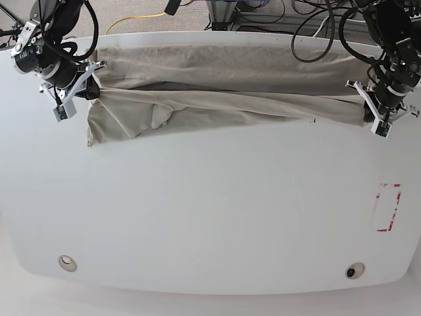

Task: Fold the T-shirt properly
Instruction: 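Pull the folded hem further over the shirt with both grippers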

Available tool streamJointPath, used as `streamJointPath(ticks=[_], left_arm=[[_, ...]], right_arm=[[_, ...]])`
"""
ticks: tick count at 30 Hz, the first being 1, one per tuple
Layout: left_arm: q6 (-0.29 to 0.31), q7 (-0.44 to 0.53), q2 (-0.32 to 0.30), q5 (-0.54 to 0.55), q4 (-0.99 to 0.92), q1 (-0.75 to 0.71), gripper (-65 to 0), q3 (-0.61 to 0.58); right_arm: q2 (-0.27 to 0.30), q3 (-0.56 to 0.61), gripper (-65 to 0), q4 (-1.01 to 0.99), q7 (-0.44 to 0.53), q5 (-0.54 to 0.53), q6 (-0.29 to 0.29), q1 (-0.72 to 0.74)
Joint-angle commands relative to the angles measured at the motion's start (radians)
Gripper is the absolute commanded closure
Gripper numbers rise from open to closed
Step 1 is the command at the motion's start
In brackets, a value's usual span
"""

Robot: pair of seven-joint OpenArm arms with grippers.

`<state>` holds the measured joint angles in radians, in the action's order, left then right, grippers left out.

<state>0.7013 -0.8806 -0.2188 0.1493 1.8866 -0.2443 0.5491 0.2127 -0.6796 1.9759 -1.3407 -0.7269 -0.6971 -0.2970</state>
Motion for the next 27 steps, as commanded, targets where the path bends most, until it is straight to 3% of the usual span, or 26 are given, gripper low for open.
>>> streamJointPath(ticks=[1,27], left_arm=[[-0.003,0.025,-0.015,0.009,0.020,0.003,-1.3,0.006],[-0.003,0.024,-0.023,-0.001,0.017,-0.171,-2.4,0.002]], right_arm=[[0.012,-0.010,0.0,0.020,0.008,-0.015,-0.001,-0.001],[0.015,-0.078,0.0,0.020,0.008,-0.016,-0.001,-0.118]])
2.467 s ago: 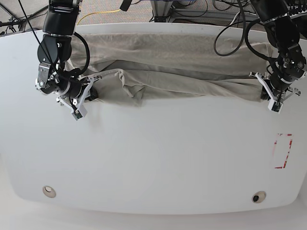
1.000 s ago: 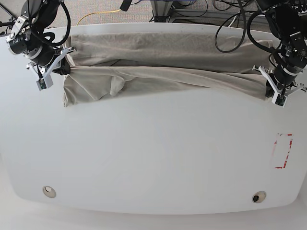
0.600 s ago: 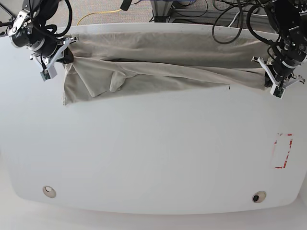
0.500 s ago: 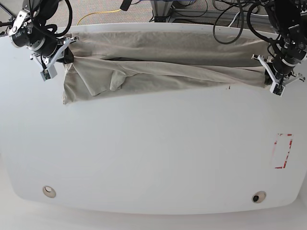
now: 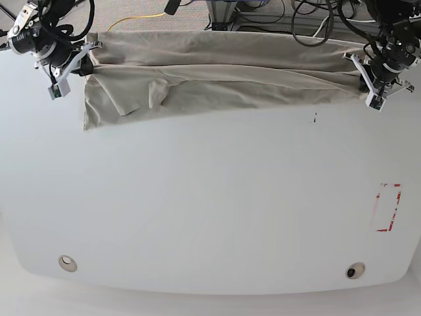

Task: Fold the T-shirt properly
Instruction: 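Pull the folded hem further over the shirt with both grippers, then lay the folded strip down and release it with both grippers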

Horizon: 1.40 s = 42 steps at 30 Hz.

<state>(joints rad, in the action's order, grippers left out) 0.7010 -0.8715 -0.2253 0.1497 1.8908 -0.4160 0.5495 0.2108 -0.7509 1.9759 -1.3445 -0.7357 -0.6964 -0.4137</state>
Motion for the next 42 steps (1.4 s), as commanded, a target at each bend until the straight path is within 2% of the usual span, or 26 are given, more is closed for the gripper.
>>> streamJointPath(ticks=[1,4,6,8,9,12,15,21,25,28,31,33,35,36,42], left_arm=[[-0.003,0.015,-0.016,-0.002,0.013,-0.001,-3.8,0.001],[-0.003,0.015,-0.016,-0.028,-0.001,-0.019,-13.2,-0.001],[-0.003,0.015,-0.016,-0.052,-0.018,-0.019,-23.7,-0.001],[-0.003,0.015,-0.016,-0.060,-0.037,-0.017,-31.1,-0.001],[-0.003,0.015,-0.016,-0.060,-0.047,-0.008,-35.7,0.004],[-0.003,0.015,-0.024,-0.055,-0.053,0.004,-38.5,0.011],[-0.003,0.013,-0.041,-0.025,-0.029,0.007,-38.5,0.027],[-0.003,0.002,-0.044,0.130,0.069,0.004,-38.5,0.036],[-0.003,-0.101,-0.044,0.232,0.094,0.012,-38.5,0.036],[-0.003,-0.134,-0.038,0.241,0.080,0.036,-38.5,0.030],[-0.003,-0.134,0.007,0.175,0.028,0.038,-38.5,0.020],[-0.003,-0.134,0.027,0.095,-0.004,0.038,-38.5,0.019],[-0.003,-0.131,0.033,0.037,-0.032,0.038,-38.5,0.019],[-0.003,-0.131,0.033,0.009,-0.050,0.038,-38.5,0.017],[-0.003,-0.128,0.022,-0.019,-0.158,0.045,-38.5,0.017]], right_arm=[[0.017,-0.006,0.0,0.020,0.012,-0.006,-0.002,-0.001],[0.014,-0.006,-4.4,0.020,0.012,-0.005,-0.002,-0.004],[0.016,-0.006,-12.7,0.020,0.012,-0.003,-0.002,-0.007],[0.017,-0.006,-20.8,0.020,0.012,-0.003,-0.002,-0.012],[0.017,-0.009,-28.1,0.020,0.012,-0.003,-0.002,-0.014],[0.016,-0.055,-41.4,0.020,0.012,-0.009,-0.002,-0.017],[0.014,-0.109,-46.1,0.020,0.012,-0.038,-0.002,-0.006],[0.019,-0.118,-46.0,0.020,0.013,-0.200,-0.002,0.016],[0.009,-0.057,-45.8,0.018,0.013,-0.241,-0.002,0.051],[0.002,0.029,-43.1,0.013,0.017,-0.193,-0.002,0.074],[-0.053,0.080,-29.5,0.013,0.017,-0.083,-0.002,0.085],[-0.083,0.086,-17.9,0.012,0.017,0.000,-0.002,0.085],[-0.098,0.101,-10.6,0.004,0.017,0.074,-0.002,0.085],[-0.100,0.115,-8.4,-0.003,0.017,0.110,-0.002,0.085],[-0.095,0.139,-8.1,-0.106,0.073,0.287,-0.002,0.085]])
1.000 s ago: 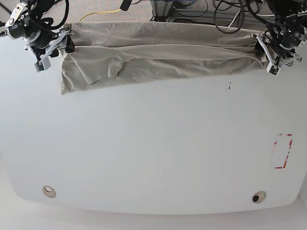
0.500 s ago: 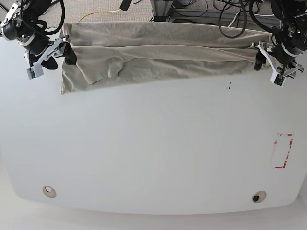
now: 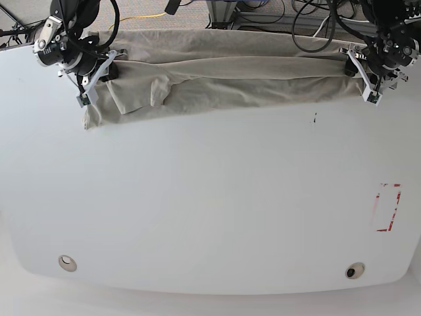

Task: Fold the T-shirt properly
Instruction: 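Lay the folded strip down and release it with both grippers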

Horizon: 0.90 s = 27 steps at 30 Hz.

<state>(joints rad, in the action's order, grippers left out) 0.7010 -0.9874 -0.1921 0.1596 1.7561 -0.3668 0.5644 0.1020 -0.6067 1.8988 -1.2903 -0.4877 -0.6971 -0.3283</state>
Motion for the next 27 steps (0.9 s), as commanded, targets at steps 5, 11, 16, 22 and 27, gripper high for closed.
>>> streamJointPath(ticks=[5,11,16,22,27], left_arm=[[-0.003,0.026,-0.031,-0.032,-0.094,0.082,-38.5,-0.040],[-0.003,0.042,-0.031,-0.032,-0.161,0.165,-38.5,-0.099],[-0.003,0.020,-0.030,-0.024,-0.163,0.228,-38.5,-0.102],[-0.003,-0.006,-0.030,0.051,-0.091,0.259,-38.5,-0.074],[-0.003,-0.109,-0.030,0.206,-0.014,0.262,-38.9,0.049]], right_arm=[[0.066,0.021,-8.1,-0.213,0.117,0.106,-0.001,0.051],[0.144,0.038,-8.1,-0.367,0.211,0.116,-0.001,0.123],[0.206,0.040,-8.1,-0.468,0.226,0.116,-0.001,0.225],[0.222,0.040,-8.1,-0.471,0.223,0.114,-0.001,0.269],[0.221,0.040,-8.1,-0.471,0.223,0.113,-0.001,0.271]])
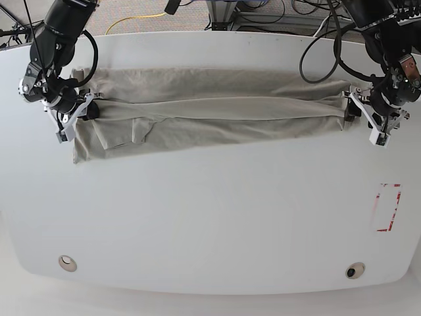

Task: Fold the T-shirt properly
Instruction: 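Lay the folded strip down and release it with both grippers, then grasp the strip end with the left gripper and fold it toward the right gripper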

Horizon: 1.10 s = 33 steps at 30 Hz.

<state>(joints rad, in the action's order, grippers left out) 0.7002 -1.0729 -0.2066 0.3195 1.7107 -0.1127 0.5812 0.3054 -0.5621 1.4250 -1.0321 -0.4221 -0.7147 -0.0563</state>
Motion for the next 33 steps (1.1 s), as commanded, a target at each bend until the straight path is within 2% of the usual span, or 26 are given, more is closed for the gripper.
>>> streamJointPath(ticks=[1,4,7,12,18,24,33], left_arm=[[-0.002,-0.043,-0.015,0.079,0.039,0.008,-39.0,0.055],[-0.002,-0.106,-0.021,0.192,0.042,0.003,-39.0,0.133],[-0.002,-0.129,-0.023,0.254,0.024,-0.008,-39.0,0.178],[-0.002,-0.129,-0.047,0.378,-0.074,-0.048,-39.2,0.145],[-0.002,-0.120,-0.047,0.392,-0.208,-0.040,-39.2,0.145],[-0.002,-0.049,-0.047,0.396,-0.298,-0.040,-39.2,0.113],[-0.002,-0.054,-0.043,0.399,-0.320,-0.009,-38.5,0.029]], right_arm=[[0.016,-0.005,-8.1,0.003,-0.035,0.042,0.017,-0.001],[0.015,-0.005,-8.1,0.003,-0.035,0.039,0.017,-0.006],[0.013,-0.005,-8.1,0.003,-0.035,0.039,0.017,-0.007],[0.011,-0.005,-8.1,0.003,-0.035,0.039,0.017,-0.009],[0.011,-0.005,-8.1,0.003,-0.035,0.039,0.017,-0.007],[0.011,-0.006,-8.1,0.003,-0.035,0.039,0.017,-0.007],[0.011,-0.006,-7.9,0.003,-0.035,0.039,0.017,-0.007]])
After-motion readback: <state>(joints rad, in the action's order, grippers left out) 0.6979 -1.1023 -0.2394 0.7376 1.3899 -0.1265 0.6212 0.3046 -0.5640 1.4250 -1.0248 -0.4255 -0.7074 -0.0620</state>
